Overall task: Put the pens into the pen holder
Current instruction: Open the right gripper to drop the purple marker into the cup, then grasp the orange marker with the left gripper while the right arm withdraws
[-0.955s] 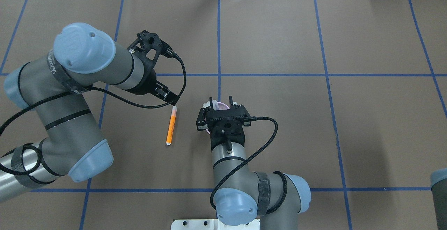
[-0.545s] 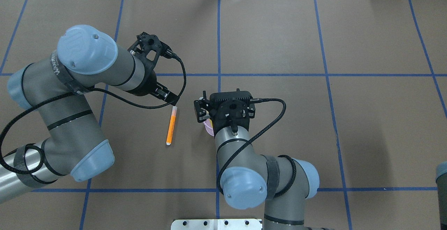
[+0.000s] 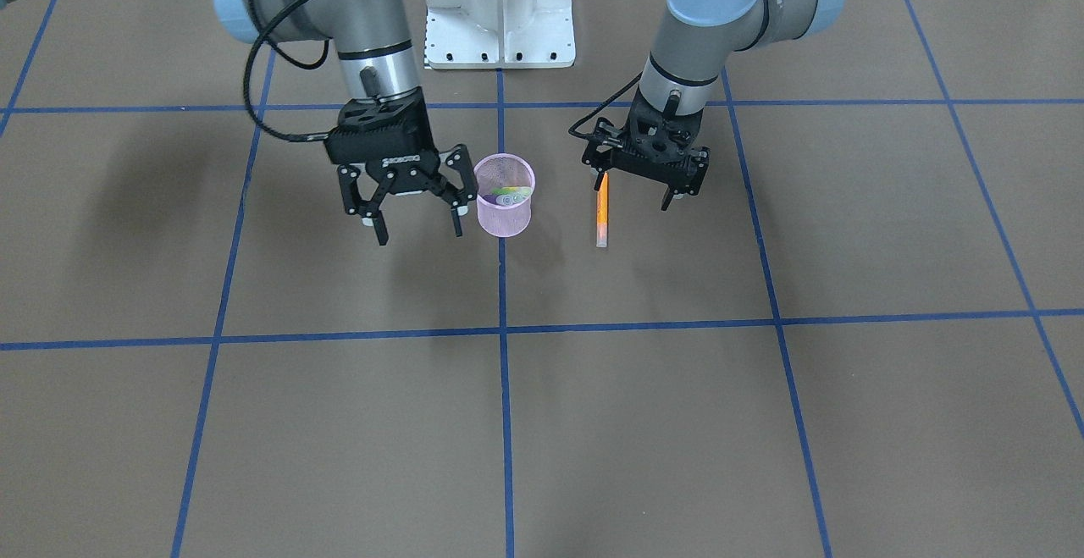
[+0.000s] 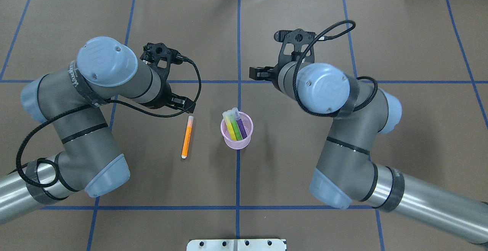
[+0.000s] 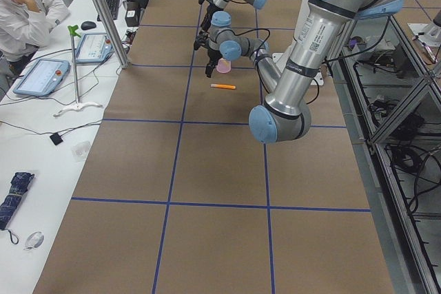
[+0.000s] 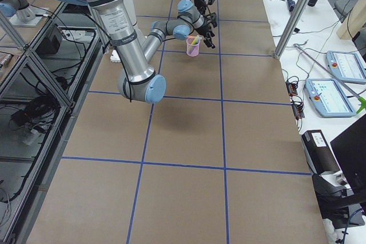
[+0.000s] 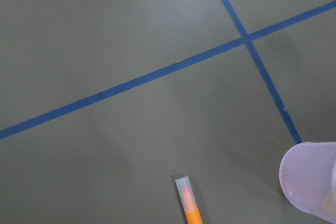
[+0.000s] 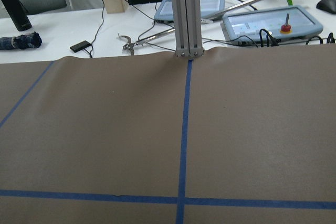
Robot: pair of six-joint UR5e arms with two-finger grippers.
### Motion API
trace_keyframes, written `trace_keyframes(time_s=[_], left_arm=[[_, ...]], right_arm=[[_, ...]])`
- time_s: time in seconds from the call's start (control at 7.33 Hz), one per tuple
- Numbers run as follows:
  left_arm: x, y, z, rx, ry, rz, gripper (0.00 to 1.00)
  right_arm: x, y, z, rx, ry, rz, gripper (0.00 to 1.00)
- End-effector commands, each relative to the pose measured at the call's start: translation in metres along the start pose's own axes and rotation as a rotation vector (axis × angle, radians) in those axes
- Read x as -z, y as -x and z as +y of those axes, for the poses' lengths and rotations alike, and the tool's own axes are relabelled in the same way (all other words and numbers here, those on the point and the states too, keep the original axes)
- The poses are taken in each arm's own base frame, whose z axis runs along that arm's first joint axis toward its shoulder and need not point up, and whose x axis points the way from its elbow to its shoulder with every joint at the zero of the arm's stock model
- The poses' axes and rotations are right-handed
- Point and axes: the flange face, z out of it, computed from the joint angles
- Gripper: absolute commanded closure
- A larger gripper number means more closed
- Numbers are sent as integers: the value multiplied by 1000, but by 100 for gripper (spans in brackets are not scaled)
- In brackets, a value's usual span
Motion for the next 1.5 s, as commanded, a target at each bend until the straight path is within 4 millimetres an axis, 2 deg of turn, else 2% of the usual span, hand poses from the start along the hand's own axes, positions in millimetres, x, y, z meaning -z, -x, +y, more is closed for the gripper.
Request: trace_keyframes(time_s=[0.0,0.14,0.27,0.41,0.55,0.68,0.95,1.09,1.36], left_arm=[[-35,-22,26,117,24,-37,0],[-46,-23,30,119,40,-49,1],[-55,-24,30,121,57,-57,1],[-61,-25,33,121,67,-64,8],[-73,-27,39,114,85,-74,14],[-79,-33,38,111,92,-78,30],[-84,-42,43,101,103,-76,39],[-88,-41,44,101,108,-82,44],[-93,-40,45,99,114,-89,49]], right_arm=[[17,-84,-88,7,189,19,1],[22,-129,-109,20,230,21,1],[23,-161,-118,80,241,33,1],[22,-180,-120,90,244,50,1],[21,-191,-120,102,248,54,1],[24,-203,-125,115,259,47,1],[29,-243,-132,174,291,40,1],[31,-252,-134,169,296,41,1],[31,-252,-134,170,294,41,0]])
